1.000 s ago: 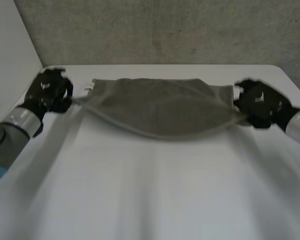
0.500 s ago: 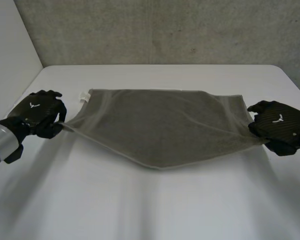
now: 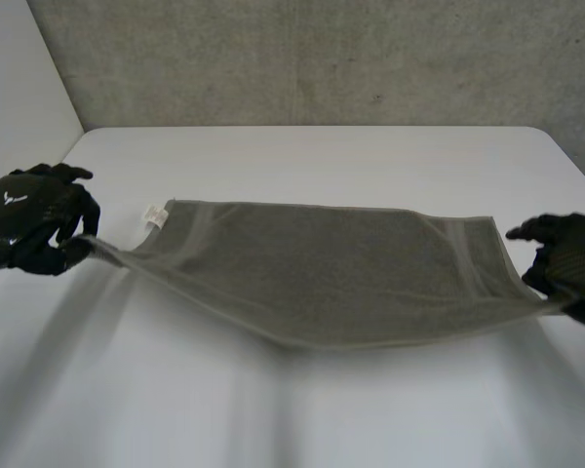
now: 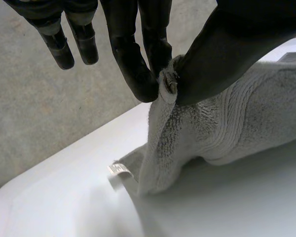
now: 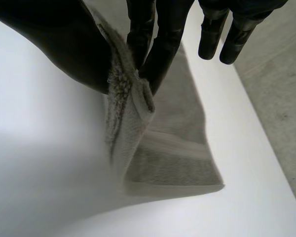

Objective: Fold the towel.

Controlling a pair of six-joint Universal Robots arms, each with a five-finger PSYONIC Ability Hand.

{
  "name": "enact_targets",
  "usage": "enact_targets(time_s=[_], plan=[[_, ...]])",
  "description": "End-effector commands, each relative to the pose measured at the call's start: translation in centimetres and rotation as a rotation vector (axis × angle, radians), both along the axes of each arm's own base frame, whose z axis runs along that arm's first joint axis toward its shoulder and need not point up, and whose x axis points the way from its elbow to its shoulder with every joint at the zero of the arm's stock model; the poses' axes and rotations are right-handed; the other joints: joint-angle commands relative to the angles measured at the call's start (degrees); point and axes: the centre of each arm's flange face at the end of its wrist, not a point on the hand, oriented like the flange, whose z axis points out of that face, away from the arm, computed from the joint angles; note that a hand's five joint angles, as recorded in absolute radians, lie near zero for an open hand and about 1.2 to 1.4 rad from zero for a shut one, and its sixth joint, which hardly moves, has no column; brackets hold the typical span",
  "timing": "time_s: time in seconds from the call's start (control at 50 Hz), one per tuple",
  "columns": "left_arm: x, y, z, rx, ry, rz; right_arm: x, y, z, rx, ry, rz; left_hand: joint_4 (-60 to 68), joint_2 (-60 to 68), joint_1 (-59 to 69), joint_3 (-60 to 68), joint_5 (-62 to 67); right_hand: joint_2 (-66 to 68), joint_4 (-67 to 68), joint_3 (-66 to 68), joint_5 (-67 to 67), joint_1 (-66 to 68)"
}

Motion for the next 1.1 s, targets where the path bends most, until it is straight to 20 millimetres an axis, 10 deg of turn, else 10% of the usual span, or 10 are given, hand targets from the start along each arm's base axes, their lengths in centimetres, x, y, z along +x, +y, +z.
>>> enact_targets(time_s=[0.02, 0.12, 0.5, 1.1], plan=[[-1.6, -2.6, -0.1, 0.009, 0.000, -0.066, 0.8, -3.6, -0.1, 0.058, -0.083, 0.015, -2.7, 3.0, 7.1, -2.2, 3.4, 3.5, 1.6, 0.9, 3.8, 5.8], [-4.8, -5.8, -1.9, 0.046, -0.055, -0.042, 1.7, -8.3, -2.3, 0.125, -0.032, -0.070, -2.7, 3.0, 7.1, -2.2, 3.4, 3.5, 1.6, 0.9, 3.8, 5.8], [-7.9, -13.2, -6.5, -0.059, 0.035, 0.038, 5.4, -14.7, -5.9, 0.003, -0.122, -0.244, -2.7, 3.0, 7.1, -2.2, 3.4, 3.5, 1.6, 0.9, 3.8, 5.8], [-9.2, -15.8, -9.7, -0.250, 0.075, 0.161, 7.4, -18.7, -12.1, -0.081, -0.234, -0.351, -2.7, 3.0, 7.1, -2.2, 3.4, 3.5, 1.6, 0.9, 3.8, 5.8]])
